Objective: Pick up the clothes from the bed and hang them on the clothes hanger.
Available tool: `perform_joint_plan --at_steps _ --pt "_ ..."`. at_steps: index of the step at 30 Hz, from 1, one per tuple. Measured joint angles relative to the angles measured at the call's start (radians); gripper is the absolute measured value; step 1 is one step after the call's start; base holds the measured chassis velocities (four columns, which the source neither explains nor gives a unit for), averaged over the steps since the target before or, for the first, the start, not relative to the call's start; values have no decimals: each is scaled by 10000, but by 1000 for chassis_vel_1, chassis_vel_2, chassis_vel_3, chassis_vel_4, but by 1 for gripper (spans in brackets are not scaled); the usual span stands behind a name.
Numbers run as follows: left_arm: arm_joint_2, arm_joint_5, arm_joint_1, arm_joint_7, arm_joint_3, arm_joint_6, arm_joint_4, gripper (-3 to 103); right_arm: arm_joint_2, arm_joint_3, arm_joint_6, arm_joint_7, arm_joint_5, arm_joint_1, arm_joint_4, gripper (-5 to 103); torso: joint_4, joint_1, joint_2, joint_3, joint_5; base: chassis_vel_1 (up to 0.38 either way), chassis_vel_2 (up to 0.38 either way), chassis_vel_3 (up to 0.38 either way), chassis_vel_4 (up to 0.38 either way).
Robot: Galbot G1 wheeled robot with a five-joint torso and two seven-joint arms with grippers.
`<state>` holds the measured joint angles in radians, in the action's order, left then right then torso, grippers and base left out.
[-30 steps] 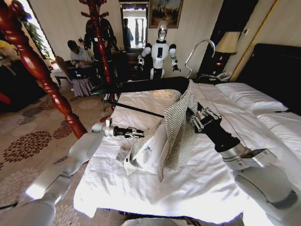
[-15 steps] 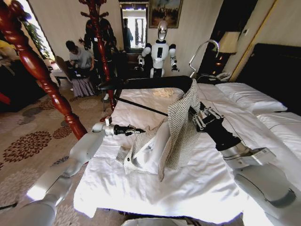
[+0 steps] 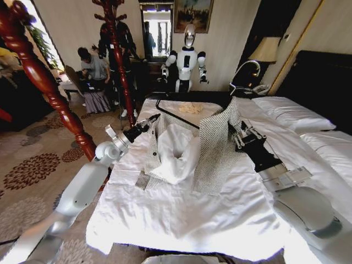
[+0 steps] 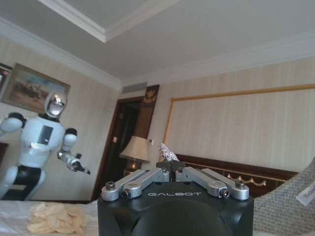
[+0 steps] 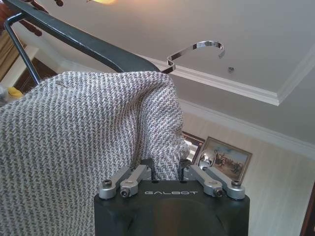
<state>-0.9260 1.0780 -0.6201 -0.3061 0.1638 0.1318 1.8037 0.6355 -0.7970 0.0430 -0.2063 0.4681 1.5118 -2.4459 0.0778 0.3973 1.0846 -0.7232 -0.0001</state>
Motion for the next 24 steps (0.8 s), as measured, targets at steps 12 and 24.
perform_joint_plan --at_steps 12,24 --pt "2405 1900 -1066 1182 1968 280 3440 1 8 -96 1179 -608 -1008 588 -83 23 2 -1 1 1 2 0 0 0 0" --pt "3841 3639 -1482 1220 3644 273 4765 1 82 -8 1155 3 -3130 1359 41 23 4 0 0 -1 2 0 0 0 0"
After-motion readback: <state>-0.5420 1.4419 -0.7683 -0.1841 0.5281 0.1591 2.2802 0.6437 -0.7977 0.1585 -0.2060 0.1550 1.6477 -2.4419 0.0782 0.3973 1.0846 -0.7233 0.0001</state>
